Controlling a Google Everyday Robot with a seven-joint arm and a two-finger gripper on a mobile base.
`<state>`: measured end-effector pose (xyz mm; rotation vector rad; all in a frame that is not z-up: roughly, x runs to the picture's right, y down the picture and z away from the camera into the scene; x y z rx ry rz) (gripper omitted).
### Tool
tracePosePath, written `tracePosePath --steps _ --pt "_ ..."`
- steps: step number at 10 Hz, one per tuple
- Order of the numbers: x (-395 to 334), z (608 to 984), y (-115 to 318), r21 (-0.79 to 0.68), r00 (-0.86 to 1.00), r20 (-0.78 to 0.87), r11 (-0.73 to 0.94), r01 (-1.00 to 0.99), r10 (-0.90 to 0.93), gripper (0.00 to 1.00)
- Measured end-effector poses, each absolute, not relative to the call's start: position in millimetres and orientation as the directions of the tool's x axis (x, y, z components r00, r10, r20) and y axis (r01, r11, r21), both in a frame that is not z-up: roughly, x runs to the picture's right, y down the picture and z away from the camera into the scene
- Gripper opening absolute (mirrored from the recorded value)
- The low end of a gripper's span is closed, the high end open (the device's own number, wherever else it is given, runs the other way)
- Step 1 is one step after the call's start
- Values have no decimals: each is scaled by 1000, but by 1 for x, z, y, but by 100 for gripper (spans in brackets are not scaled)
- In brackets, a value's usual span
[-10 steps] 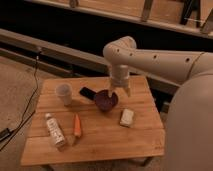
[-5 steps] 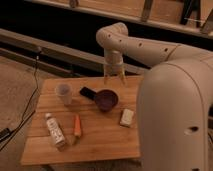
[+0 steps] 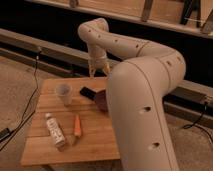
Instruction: Move the arm in a circular motion
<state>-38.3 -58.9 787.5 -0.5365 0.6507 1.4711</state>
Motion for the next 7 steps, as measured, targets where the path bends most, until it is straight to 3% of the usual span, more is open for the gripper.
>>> tracePosePath --steps 7 --pt "-145 791 -15 -129 239 -682 208 -970 691 65"
